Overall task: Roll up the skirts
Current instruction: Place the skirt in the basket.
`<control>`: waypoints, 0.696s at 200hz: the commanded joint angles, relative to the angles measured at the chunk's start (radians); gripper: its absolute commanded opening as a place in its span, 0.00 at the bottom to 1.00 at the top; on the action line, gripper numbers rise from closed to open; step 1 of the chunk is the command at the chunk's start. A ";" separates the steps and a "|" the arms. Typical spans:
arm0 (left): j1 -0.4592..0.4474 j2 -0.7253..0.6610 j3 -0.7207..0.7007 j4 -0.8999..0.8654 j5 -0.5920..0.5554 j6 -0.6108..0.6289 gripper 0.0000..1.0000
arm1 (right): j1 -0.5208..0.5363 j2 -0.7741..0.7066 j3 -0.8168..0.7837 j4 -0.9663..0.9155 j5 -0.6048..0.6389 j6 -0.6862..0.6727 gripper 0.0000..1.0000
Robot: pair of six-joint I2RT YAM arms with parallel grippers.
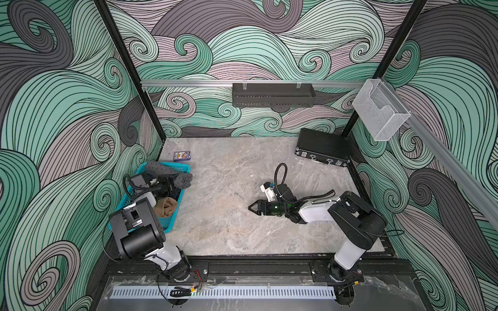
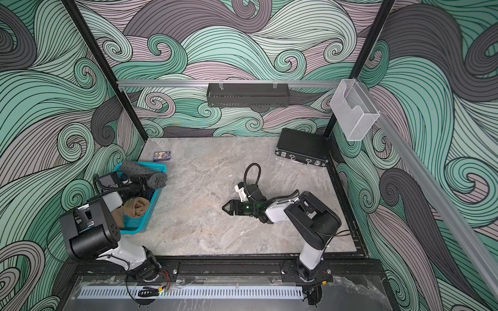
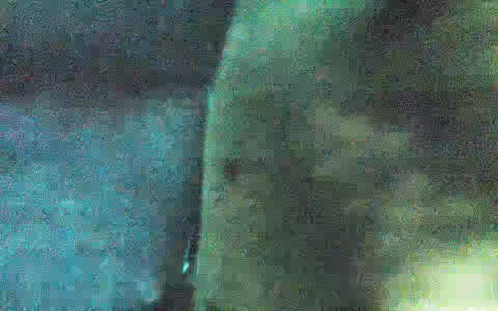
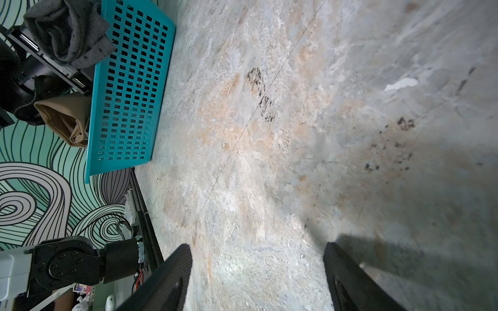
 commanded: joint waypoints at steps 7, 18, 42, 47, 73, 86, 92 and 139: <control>0.018 -0.056 0.002 -0.223 -0.040 0.063 0.60 | 0.008 -0.006 0.009 -0.059 0.030 -0.035 0.79; 0.022 -0.086 0.019 -0.299 -0.057 0.091 0.73 | 0.008 -0.019 0.009 -0.077 0.047 -0.044 0.79; 0.029 -0.135 0.084 -0.512 -0.124 0.206 0.98 | 0.006 -0.048 0.003 -0.097 0.082 -0.051 0.79; 0.029 -0.148 0.093 -0.543 -0.134 0.224 0.99 | 0.005 -0.057 0.004 -0.103 0.091 -0.053 0.79; 0.031 -0.176 0.119 -0.607 -0.144 0.256 0.99 | 0.002 -0.117 0.010 -0.158 0.150 -0.072 0.79; 0.032 -0.188 0.145 -0.665 -0.162 0.274 0.99 | -0.008 -0.157 0.009 -0.188 0.174 -0.062 0.80; 0.033 -0.193 0.157 -0.696 -0.181 0.283 0.99 | -0.012 -0.176 0.011 -0.207 0.184 -0.055 0.80; 0.046 -0.151 0.157 -0.712 -0.159 0.276 0.99 | -0.027 -0.266 0.078 -0.353 0.223 -0.053 0.80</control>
